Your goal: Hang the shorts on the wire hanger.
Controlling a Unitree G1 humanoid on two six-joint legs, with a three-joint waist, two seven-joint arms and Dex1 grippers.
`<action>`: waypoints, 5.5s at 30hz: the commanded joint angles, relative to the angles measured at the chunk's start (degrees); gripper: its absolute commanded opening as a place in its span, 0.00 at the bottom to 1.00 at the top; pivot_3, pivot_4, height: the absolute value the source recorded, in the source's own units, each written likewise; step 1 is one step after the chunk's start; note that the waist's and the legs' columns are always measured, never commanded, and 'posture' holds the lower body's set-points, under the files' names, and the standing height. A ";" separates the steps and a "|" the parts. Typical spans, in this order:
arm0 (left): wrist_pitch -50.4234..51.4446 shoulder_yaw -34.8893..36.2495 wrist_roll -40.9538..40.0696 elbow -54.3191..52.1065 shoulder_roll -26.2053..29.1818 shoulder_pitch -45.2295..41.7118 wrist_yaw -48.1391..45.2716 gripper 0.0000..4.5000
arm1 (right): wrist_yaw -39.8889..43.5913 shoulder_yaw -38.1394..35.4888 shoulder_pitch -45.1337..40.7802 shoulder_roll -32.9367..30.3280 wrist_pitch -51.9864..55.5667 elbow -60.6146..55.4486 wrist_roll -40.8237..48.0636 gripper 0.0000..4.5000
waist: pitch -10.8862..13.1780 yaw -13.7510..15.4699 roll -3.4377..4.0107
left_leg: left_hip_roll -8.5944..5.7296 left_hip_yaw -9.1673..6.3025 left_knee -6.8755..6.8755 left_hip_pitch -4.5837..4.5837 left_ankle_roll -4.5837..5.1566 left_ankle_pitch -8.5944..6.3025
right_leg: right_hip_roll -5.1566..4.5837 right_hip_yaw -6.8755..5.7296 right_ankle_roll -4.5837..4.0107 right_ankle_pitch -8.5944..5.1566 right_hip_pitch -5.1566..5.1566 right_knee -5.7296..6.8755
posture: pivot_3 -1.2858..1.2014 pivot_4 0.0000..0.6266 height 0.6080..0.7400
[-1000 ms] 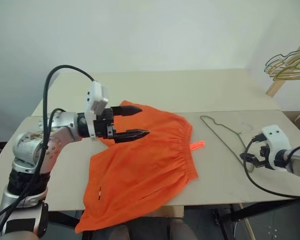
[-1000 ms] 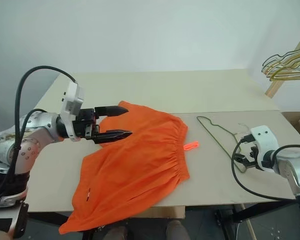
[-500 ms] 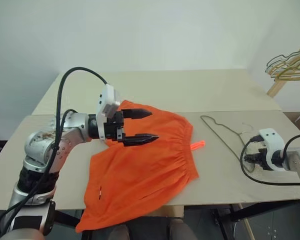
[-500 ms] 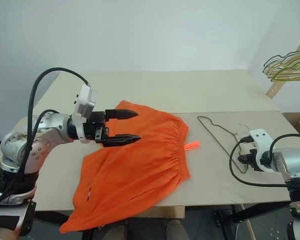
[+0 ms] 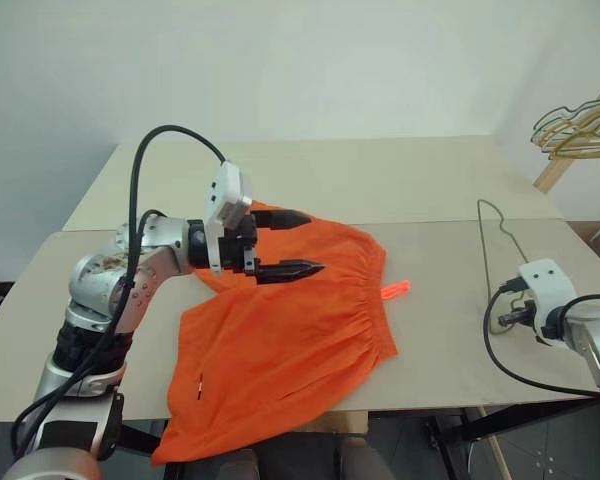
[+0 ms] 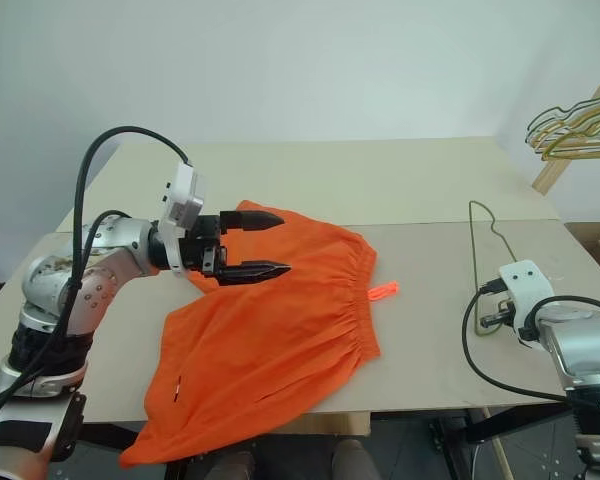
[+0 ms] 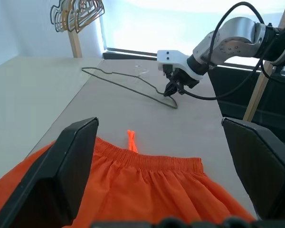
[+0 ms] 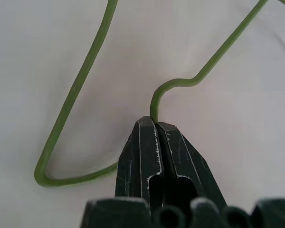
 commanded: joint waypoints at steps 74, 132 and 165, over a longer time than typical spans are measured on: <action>-4.77 -17.01 34.68 34.57 -5.43 -21.51 -12.29 0.00 | 3.73 10.09 -9.85 -13.56 -91.15 2.99 -28.83 1.00 | -1.16 -14.11 0.60 | -0.24 -0.36 0.00 0.26 -0.26 0.18 | -0.15 0.00 0.11 -0.02 0.20 0.44 | 0.42 0.00 1.00; -27.40 -5.95 29.28 31.47 1.27 -13.65 -15.49 0.78 | 53.62 8.46 -18.30 -10.87 0.77 -15.68 12.51 0.00 | -1.77 -5.71 0.78 | -0.51 -1.21 0.65 -0.83 -0.30 0.20 | -0.44 -0.40 0.20 -0.09 -0.80 0.95 | 0.44 0.00 1.00; -17.35 1.81 14.60 12.40 3.84 0.17 -17.26 0.99 | 35.41 -12.72 10.12 -7.02 33.40 -14.40 31.54 0.00 | -1.83 -3.15 0.69 | -0.26 -0.71 0.55 0.05 0.22 -0.13 | -0.07 -0.27 0.21 -0.17 0.33 0.43 | 0.45 0.09 1.00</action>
